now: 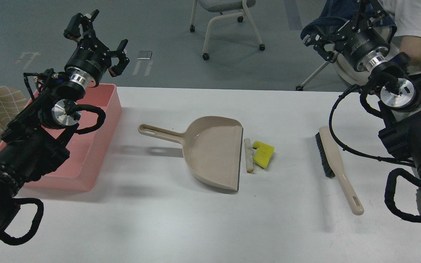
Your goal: Sweep and dump garbage into bin
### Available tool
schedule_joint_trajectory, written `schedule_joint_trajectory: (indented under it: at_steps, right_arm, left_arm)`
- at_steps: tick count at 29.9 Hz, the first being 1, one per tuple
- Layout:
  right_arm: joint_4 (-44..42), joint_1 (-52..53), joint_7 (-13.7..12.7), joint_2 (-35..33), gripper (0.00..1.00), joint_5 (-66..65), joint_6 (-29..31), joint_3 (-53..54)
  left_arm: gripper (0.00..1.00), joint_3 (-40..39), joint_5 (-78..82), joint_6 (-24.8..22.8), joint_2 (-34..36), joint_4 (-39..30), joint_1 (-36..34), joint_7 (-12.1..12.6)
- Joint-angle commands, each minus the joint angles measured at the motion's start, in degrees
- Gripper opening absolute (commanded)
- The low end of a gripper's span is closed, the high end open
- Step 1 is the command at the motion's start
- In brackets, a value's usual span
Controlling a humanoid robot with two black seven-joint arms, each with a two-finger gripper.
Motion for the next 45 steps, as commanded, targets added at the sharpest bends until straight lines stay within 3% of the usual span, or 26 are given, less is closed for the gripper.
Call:
schedule_joint_trajectory:
  at_steps: [1, 35, 39, 45]
  right_arm:
    - [0.27, 0.16, 0.00, -0.31, 1.00, 0.01, -0.11, 0.09]
    - [5.45, -3.88, 0.00, -2.33, 1.00, 0.01, 0.68, 0.00]
    - [8.80, -6.08, 0.00, -2.95, 1.00, 0.01, 0.68, 0.00]
    - [10.20, -7.40, 0.00, -4.17, 1.00, 0.01, 0.68, 0.00]
  left_arm:
    - [0.98, 0.36, -0.04, 0.57, -0.25, 0.00, -0.10, -0.44]
    - [0.98, 0.27, 0.22, 0.39, -1.21, -1.14, -0.27, -1.23]
    - [0.98, 0.44, 0.31, 1.01, -0.42, -5.97, 0.78, -2.81]
    - [0.98, 0.79, 0.57, 3.46, 5.72, -23.10, 10.26, -3.51]
